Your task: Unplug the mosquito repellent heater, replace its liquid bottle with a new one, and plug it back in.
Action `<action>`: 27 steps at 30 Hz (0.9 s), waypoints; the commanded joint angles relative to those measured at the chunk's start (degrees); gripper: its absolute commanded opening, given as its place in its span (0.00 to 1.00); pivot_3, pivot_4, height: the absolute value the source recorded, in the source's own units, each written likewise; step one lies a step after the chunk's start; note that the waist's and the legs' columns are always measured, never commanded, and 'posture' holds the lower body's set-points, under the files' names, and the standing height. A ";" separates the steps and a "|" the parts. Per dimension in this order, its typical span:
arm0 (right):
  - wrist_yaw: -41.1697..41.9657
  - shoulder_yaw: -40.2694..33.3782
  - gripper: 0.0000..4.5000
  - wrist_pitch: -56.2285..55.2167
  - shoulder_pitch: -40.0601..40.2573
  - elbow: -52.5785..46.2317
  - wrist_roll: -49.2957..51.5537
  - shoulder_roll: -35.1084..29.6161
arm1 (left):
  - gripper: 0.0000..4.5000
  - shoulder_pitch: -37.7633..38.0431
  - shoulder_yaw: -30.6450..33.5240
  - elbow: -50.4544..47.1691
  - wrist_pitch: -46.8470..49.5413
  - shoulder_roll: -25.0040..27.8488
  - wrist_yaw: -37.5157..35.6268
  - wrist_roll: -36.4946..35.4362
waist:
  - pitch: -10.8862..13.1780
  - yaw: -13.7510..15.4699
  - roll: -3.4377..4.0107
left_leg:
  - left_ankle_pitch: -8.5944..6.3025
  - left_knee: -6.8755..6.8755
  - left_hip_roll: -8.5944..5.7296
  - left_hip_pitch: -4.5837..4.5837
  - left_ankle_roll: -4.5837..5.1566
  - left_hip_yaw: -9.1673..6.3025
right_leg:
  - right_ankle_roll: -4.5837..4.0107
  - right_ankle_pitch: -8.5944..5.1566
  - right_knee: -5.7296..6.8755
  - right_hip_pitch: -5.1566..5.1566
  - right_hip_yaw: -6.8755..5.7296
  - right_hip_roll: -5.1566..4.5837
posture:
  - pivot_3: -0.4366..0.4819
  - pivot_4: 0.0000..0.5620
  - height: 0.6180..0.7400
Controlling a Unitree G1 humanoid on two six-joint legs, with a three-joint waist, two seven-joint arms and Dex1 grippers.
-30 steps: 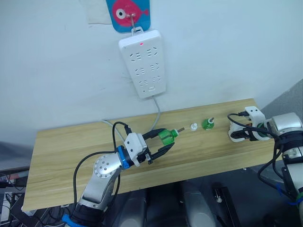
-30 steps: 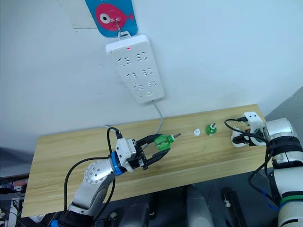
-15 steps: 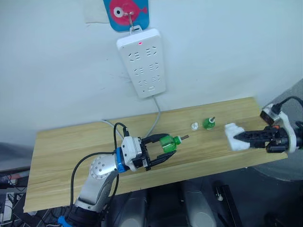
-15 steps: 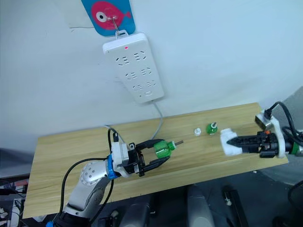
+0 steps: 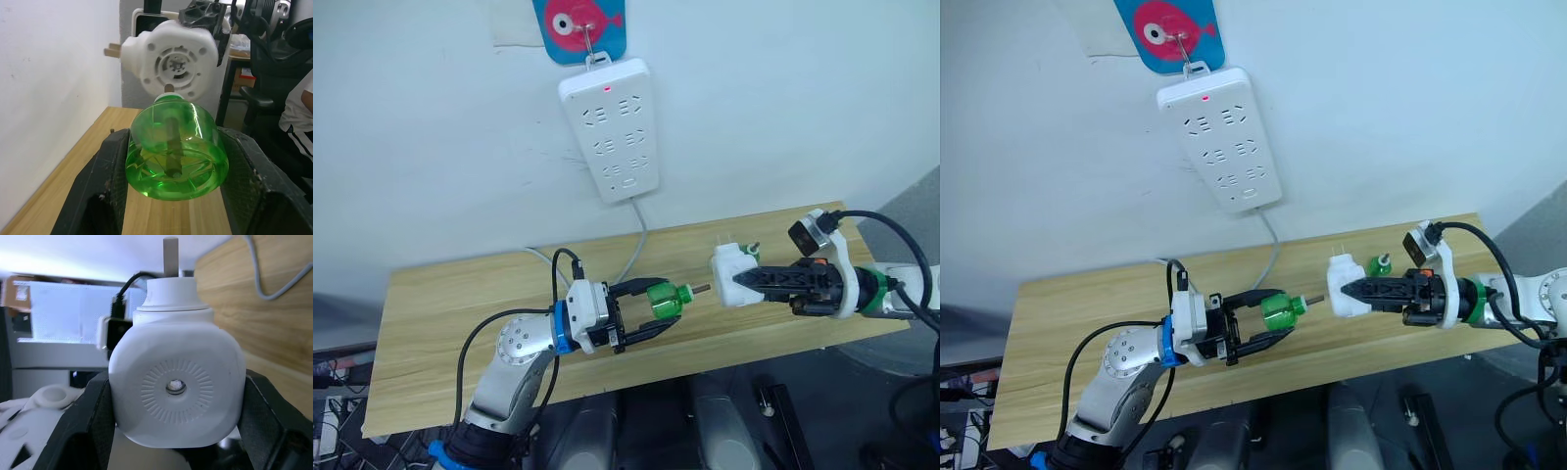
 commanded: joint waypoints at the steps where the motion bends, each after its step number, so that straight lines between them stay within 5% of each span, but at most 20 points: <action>1: -0.94 -0.38 0.66 -0.49 -0.27 -2.35 2.15 0.31 | 0.50 0.56 -0.33 -3.23 -0.22 0.16 -0.21 -1.02 | 0.00 0.04 0.00 | 0.00 0.00 0.00 0.00 0.00 -0.01 | 0.00 0.00 0.00 0.00 -0.01 0.00 | 0.38 0.63 1.00; 27: -0.55 1.81 0.66 -0.37 -1.40 -4.29 2.15 1.65 | 0.50 -0.50 -1.00 -1.60 -0.39 -0.09 -2.26 -1.02 | 0.00 0.11 0.00 | 0.00 0.01 0.00 0.00 0.00 -0.01 | -0.01 0.01 -0.01 -0.01 -0.01 0.00 | 0.38 0.64 1.00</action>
